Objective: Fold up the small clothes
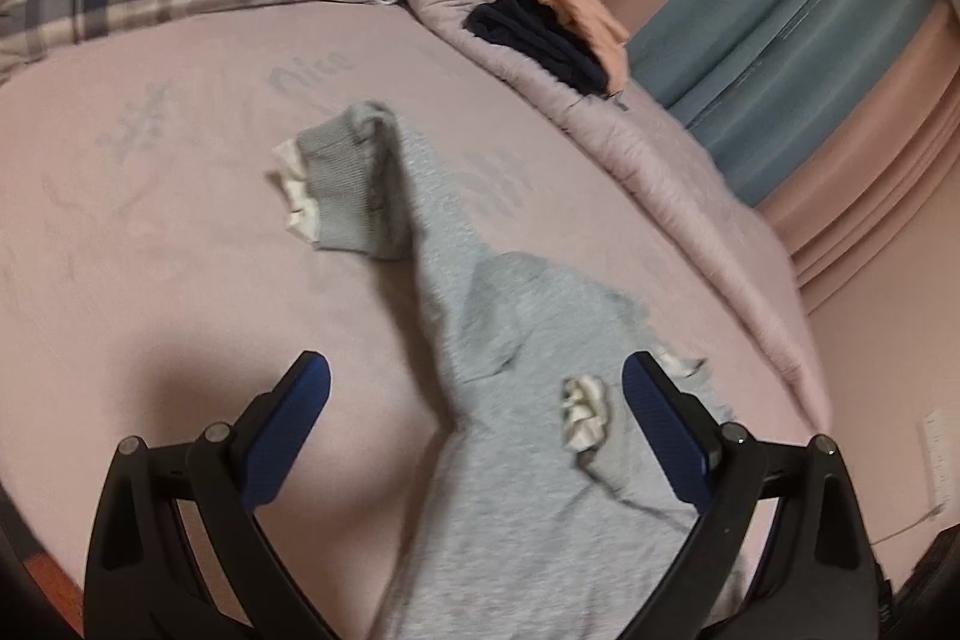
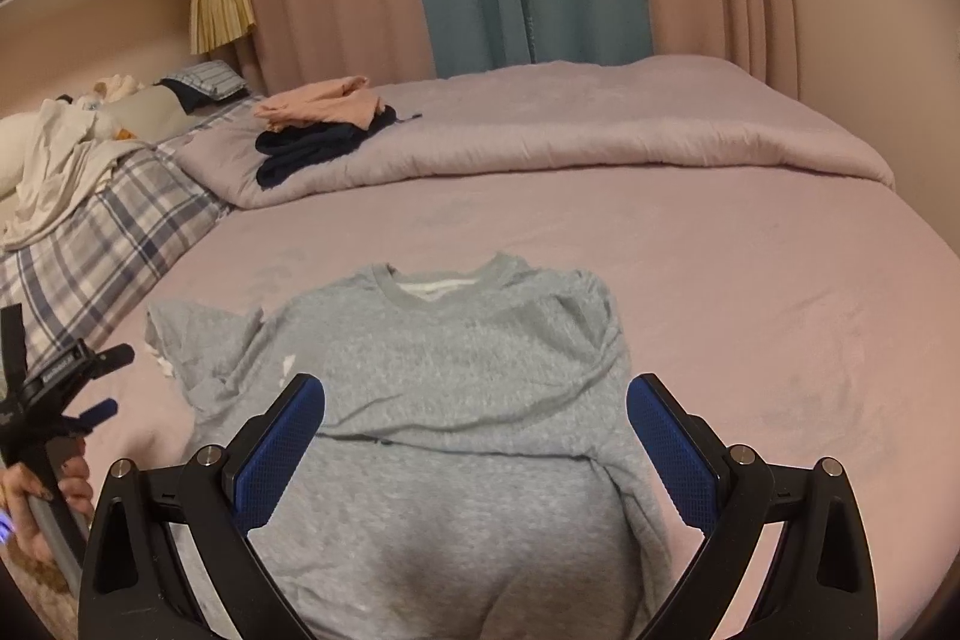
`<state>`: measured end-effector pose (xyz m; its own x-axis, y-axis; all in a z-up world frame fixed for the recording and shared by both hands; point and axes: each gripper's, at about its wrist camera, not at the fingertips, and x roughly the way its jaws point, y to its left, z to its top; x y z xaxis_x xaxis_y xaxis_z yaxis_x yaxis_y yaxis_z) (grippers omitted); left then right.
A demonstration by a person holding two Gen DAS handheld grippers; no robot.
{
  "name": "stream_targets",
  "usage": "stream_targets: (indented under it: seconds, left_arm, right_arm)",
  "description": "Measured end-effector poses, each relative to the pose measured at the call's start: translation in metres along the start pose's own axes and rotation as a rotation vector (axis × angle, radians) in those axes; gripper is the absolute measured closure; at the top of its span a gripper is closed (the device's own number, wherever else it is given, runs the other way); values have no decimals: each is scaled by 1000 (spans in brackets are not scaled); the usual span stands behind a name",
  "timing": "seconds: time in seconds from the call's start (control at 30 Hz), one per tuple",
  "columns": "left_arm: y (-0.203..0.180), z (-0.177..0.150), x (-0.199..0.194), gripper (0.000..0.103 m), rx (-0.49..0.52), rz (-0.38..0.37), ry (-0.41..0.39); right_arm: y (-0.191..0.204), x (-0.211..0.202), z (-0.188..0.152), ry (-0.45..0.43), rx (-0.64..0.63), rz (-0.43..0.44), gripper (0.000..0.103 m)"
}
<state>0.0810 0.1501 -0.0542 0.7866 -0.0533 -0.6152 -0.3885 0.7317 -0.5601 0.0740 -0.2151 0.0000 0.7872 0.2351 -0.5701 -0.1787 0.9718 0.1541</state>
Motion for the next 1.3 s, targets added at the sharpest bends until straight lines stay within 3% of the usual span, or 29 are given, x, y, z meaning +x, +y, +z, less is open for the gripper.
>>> stream_targets:
  seconds: [0.3,0.43,0.67,0.8,0.87,0.97,1.03,1.1,1.13,1.2,1.3]
  left_arm:
    - [-12,54,22,5,-2,8,48]
    - [-6,72,37,5,-1,47,15]
    - [27,65,88,6,-153,3,166]
    - [43,70,82,7,-214,36,111]
    - [52,73,77,14,-243,26,60]
    - [60,72,82,54,-284,-39,49]
    - [60,67,88,62,-301,-66,74]
    - [57,62,95,77,-292,-71,89]
    - [54,61,95,94,-276,-59,92]
    - [45,57,92,101,-227,-4,72]
    - [30,55,81,101,-185,-26,26]
  right_arm:
    - [4,-1,34,-69,-26,56,3]
    - [-9,2,32,-86,3,51,3]
    - [-32,27,21,-8,93,23,3]
    - [-36,34,19,15,110,33,3]
    - [-35,35,17,22,101,29,3]
    - [-35,37,16,32,99,31,3]
    - [-37,39,16,38,109,34,3]
    - [-38,39,15,40,114,38,3]
    - [-37,37,15,39,113,40,3]
    - [-37,36,14,36,107,34,3]
    - [-39,33,15,25,109,24,3]
